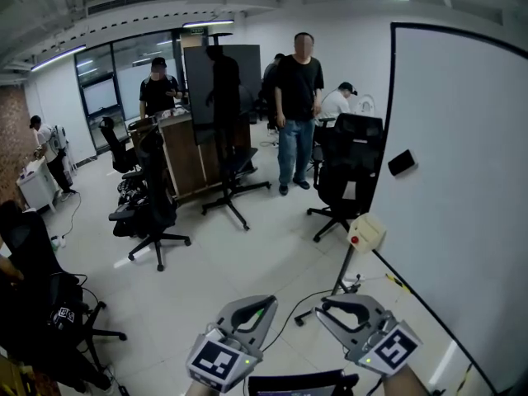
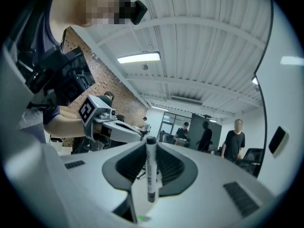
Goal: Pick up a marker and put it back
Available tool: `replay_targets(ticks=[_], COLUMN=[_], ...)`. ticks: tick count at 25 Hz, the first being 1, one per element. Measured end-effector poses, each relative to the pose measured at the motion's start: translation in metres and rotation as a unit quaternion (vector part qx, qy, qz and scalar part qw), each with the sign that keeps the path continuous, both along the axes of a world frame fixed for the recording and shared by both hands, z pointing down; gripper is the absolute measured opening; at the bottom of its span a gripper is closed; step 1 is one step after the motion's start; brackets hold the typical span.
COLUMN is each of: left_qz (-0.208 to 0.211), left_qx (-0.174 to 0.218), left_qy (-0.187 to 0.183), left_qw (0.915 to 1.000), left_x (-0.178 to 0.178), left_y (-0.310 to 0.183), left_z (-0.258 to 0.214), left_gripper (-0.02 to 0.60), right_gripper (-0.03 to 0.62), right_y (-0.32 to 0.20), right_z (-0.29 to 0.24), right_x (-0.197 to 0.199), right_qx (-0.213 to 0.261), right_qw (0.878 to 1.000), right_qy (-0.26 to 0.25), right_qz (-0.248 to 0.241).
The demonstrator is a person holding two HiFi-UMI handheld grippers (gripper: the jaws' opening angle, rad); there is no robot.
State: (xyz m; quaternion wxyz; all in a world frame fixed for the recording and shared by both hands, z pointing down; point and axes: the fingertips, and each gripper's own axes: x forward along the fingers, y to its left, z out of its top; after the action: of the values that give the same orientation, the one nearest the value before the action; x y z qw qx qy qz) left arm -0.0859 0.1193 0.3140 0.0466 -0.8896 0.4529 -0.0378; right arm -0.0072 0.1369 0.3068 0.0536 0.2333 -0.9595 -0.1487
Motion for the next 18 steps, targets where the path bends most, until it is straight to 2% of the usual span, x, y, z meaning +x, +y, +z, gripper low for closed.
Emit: replay_targets(ticks=[9,18], left_qz=[0.024,0.057], left_qx=[-0.001,0.004], left_qy=[0.017,0.019], left_qw=[0.9996,0.9982], left_x=[-0.028,-0.017], left_y=[-0.014,-0.047], left_z=[0.000,-0.004], left_gripper=[0.000,0.000], right_gripper=[0.086,0.086], right_y=[-0.012,-0.037], right_z=[-0.004,0.001], right_x=[-0.027,-0.014], right_qx=[0.013,0.003], right_qw=[0.999,0.997], right_qy=[0.009,0.016], right_qz=[0.029,0.073])
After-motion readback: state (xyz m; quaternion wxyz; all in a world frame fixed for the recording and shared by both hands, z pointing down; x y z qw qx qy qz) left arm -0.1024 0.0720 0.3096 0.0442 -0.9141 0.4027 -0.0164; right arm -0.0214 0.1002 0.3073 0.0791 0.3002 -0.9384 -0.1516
